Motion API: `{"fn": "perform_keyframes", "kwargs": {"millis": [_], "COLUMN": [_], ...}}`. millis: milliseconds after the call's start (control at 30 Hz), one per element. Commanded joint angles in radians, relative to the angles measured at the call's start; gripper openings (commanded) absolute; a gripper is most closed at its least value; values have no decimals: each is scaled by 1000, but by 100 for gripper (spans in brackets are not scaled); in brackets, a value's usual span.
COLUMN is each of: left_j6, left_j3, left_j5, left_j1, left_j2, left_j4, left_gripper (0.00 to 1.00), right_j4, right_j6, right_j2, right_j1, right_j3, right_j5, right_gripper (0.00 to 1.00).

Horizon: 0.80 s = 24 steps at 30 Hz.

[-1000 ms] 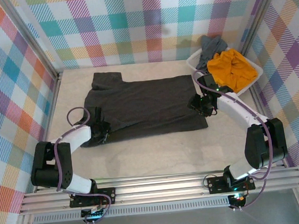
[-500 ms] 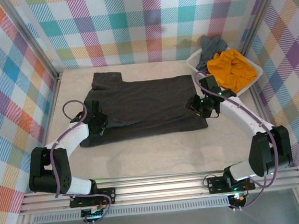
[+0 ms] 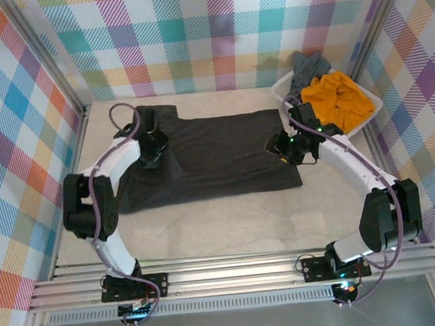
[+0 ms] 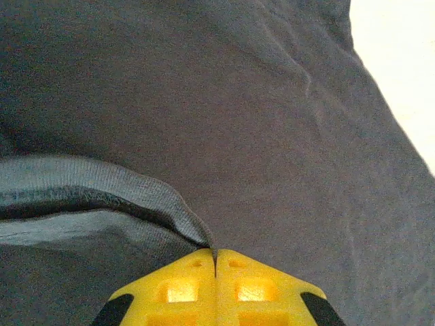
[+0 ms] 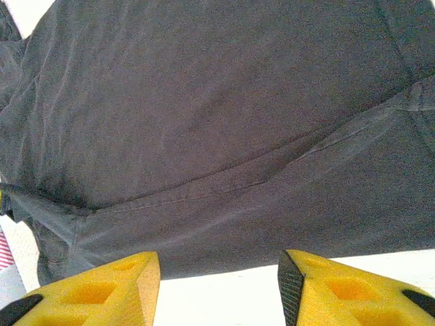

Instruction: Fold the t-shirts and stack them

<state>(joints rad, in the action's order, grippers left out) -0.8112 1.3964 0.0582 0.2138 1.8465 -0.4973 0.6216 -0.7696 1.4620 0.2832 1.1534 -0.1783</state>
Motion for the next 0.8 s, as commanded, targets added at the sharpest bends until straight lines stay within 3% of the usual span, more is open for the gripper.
{"fn": "perform_keyframes", "kwargs": {"millis": [0,267,467,533,600,633,767], "left_j6": [147,282,299,307,312,313,247], "left_j3": [88,140,183,178,141,112,12], "left_j5": [-24,-89,-167,-156,-135,-132,-147], "left_j1": [32,104,119,119,120,123,105], "left_j2": [88,143,161,151,101,60,-114], "left_j4": [-172,-249,-276,-249,-187,-147,-102], "left_gripper": [0,0,0,9,40,49,56], "right_j4": [15,11,9,12,9,3,-44], "right_j6": [-10,-13,-12,-8,-9,-12,-28], "right_j2": [19,37,43,43,45,48,72], "right_j1": [6,7,6,7,6,4,-11], "right_j3": [34,37,32,29,20,12,-35], "right_j5": [-32,-36,-41,-37,-34,-36,-57], "right_gripper": [50,50,50,50,50,50,50]}}
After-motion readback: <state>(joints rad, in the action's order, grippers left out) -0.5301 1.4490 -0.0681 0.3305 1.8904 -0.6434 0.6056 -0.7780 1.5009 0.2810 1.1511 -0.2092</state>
